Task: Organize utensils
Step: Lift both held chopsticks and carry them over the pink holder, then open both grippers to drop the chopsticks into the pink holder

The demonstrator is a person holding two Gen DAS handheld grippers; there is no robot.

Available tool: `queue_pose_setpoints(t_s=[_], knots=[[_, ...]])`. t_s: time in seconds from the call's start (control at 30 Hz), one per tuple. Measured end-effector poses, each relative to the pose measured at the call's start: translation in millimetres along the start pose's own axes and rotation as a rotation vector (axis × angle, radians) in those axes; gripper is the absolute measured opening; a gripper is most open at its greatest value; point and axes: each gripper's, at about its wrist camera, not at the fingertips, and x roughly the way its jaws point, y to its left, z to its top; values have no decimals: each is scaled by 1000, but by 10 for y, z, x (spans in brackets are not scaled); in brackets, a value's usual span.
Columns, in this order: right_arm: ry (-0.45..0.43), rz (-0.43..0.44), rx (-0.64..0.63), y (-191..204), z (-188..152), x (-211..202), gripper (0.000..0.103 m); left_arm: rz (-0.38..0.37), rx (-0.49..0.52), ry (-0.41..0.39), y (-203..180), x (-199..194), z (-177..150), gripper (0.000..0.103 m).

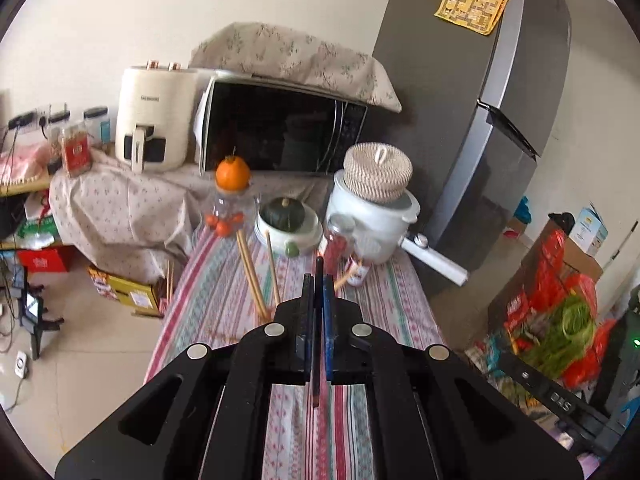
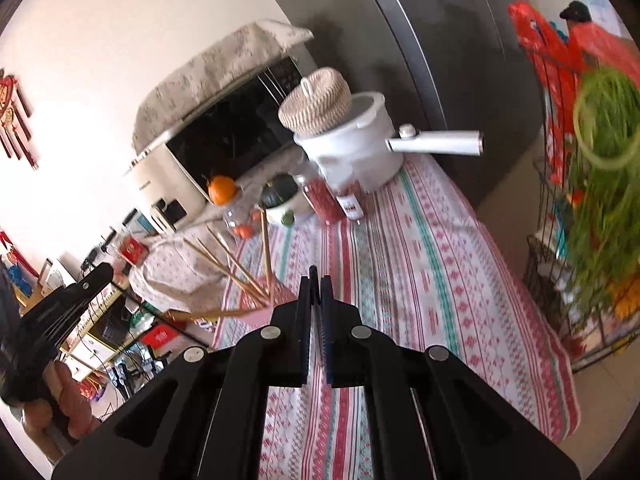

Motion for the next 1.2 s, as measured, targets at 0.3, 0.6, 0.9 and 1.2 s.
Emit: queue_pose_setpoints(t_s=[0.3, 0.6, 0.9, 1.2], knots=[[-21, 15, -5, 98, 380, 205, 5, 122, -18, -17, 68, 648, 245, 4], [-26, 52, -43, 475, 543, 415, 5, 131, -124, -78, 494, 486, 203, 17], [-43, 25, -109, 1008, 645, 770, 5, 110, -109, -149, 611, 28, 58, 29], [29, 8, -86, 1157, 535, 1337, 9, 146, -115, -182, 801, -86, -64, 36]])
